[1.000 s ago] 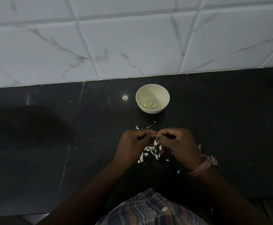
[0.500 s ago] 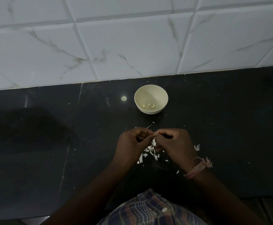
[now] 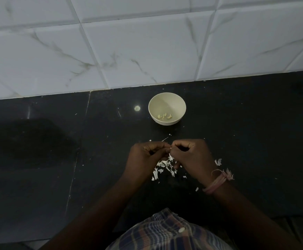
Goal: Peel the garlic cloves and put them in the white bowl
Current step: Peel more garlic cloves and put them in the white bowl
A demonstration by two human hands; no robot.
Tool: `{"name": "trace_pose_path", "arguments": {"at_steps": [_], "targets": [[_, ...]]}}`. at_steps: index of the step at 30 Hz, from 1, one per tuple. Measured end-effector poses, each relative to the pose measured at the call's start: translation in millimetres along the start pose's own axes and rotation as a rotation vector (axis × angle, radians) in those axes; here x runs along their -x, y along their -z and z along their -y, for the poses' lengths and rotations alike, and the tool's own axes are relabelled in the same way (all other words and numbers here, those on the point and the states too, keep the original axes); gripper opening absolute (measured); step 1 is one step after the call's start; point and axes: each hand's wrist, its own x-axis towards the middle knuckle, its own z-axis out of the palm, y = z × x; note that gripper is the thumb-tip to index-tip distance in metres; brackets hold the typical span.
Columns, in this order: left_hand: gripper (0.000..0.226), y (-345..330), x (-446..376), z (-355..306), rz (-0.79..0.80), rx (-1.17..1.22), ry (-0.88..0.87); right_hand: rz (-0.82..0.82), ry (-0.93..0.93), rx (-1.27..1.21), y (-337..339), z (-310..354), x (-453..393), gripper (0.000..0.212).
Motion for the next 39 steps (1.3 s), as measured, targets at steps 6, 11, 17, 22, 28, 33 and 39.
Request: {"name": "trace_pose_path", "arguments": {"at_steps": [6, 11, 17, 22, 28, 33, 39], "targets": [[0.013, -2.8, -5.5, 7.6, -0.022, 0.143, 0.103, -0.033, -0.099, -0.138, -5.6, -0.2, -2.1, 0.014], [0.018, -10.8, -4.5, 18.0, -0.118, 0.074, 0.062, -0.044, -0.190, -0.327, -11.4, -7.1, -2.2, 0.017], [0.019, -15.0, -1.6, 17.8, -0.076, 0.204, 0.111, -0.070, -0.201, -0.381, -13.7, -8.4, -3.4, 0.014], [0.013, -18.5, -2.8, 21.7, -0.076, 0.448, 0.222, -0.060, -0.203, -0.374, -14.2, -12.8, -4.0, 0.013], [0.023, -18.5, -5.3, 22.7, -0.104, 0.867, 0.351, -0.098, -0.265, -0.445, -14.7, -19.0, -1.7, 0.013], [0.027, -17.3, -2.0, 25.4, -0.091, 0.903, 0.419, -0.179, -0.229, -0.307, -11.9, -28.8, -2.4, 0.011], [0.034, -17.2, 2.6, 28.3, -0.115, 0.892, 0.434, -0.174, -0.112, 0.006, -13.3, -33.2, 0.6, 0.025]]}}
